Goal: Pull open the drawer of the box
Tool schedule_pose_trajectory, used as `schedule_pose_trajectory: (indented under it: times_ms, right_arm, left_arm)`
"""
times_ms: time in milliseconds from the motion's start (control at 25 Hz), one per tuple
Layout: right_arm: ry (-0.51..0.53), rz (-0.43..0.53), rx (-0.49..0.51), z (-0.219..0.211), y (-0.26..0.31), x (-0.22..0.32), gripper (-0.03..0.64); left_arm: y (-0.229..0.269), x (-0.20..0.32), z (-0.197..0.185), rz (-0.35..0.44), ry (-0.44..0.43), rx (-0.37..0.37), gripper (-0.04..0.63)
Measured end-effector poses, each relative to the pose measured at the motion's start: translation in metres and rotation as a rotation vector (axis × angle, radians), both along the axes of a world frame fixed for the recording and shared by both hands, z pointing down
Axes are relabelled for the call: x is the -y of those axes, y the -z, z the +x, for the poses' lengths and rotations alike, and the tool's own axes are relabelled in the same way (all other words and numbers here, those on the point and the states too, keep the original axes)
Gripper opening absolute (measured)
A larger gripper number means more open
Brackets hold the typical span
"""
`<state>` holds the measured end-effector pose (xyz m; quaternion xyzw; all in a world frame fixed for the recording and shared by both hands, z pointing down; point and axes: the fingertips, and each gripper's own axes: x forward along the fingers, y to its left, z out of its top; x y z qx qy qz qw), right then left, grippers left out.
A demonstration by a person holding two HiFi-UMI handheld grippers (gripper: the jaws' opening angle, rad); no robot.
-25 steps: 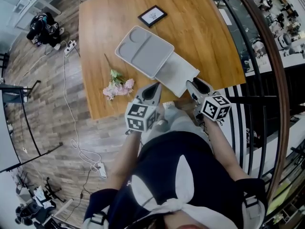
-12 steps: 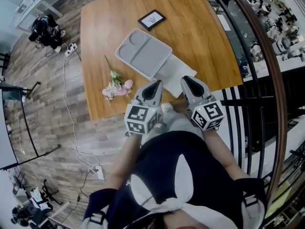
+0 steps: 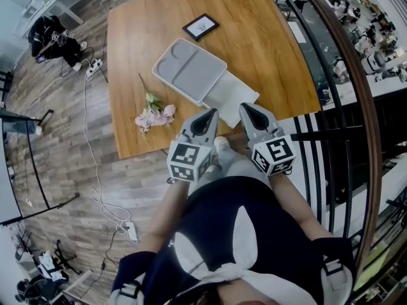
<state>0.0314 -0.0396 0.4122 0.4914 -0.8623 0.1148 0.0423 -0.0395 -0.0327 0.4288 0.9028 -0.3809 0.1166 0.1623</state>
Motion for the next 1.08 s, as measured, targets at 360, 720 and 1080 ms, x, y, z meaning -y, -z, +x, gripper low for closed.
schedule_pose_trajectory:
  times_ms: [360, 720, 1080]
  right_arm:
    - [0.040, -0.011, -0.042, -0.011, -0.004, -0.017, -0.003]
    - [0.039, -0.021, -0.061, -0.013, -0.007, -0.027, -0.003]
    - [0.045, -0.034, -0.079, -0.015, -0.019, -0.035, -0.003]
  left_arm:
    - [-0.003, -0.017, 0.001, 0.003, -0.005, 0.014, 0.017]
    - [-0.006, -0.026, 0.002, 0.001, -0.011, 0.016, 0.017]
    - [-0.020, -0.037, -0.002, -0.020, -0.007, 0.021, 0.017]
